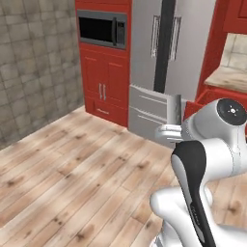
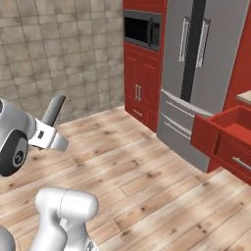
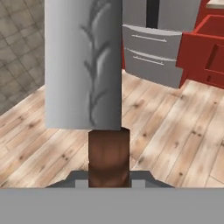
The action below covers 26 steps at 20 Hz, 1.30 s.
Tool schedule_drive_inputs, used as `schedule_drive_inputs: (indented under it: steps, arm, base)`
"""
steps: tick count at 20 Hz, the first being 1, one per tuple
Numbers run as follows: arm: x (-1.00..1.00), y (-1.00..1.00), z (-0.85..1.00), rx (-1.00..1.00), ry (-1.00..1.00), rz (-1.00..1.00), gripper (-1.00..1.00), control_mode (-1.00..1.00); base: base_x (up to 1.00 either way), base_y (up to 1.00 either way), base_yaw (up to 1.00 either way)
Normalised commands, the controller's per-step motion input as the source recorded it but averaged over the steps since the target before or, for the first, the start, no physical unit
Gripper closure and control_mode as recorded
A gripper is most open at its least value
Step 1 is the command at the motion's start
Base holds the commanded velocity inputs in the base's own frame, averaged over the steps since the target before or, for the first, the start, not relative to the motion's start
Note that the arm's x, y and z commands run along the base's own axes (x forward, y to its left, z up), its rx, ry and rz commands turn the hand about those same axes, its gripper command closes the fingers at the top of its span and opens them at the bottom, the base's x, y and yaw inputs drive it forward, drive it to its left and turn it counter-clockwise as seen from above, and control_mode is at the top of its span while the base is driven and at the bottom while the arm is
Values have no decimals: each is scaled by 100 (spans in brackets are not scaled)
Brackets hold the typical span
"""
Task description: Pick up the metallic utensils from the counter and place them in the open drawer. Make sure not to pick up any wooden utensils.
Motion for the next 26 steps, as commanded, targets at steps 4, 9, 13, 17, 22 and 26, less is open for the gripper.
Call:
schedule_drive_inputs:
  steps: [4, 9, 13, 17, 22, 26]
  arm:
    - [0, 0, 0, 0, 0, 0, 100, 100]
    - [0, 0, 0, 0, 0, 0, 100, 100]
    - [0, 0, 0, 0, 0, 0, 100, 100]
    - [0, 0, 0, 0, 0, 0, 100, 100]
    - [0, 0, 0, 0, 0, 0, 100, 100]
    - [0, 0, 0, 0, 0, 0, 100, 100]
  base:
    - [-38, -100, 32]
    - [-33, -100, 33]
    - [-35, -100, 34]
    - [-37, -100, 35]
    - [-27, -100, 33]
    - [-11, -100, 30]
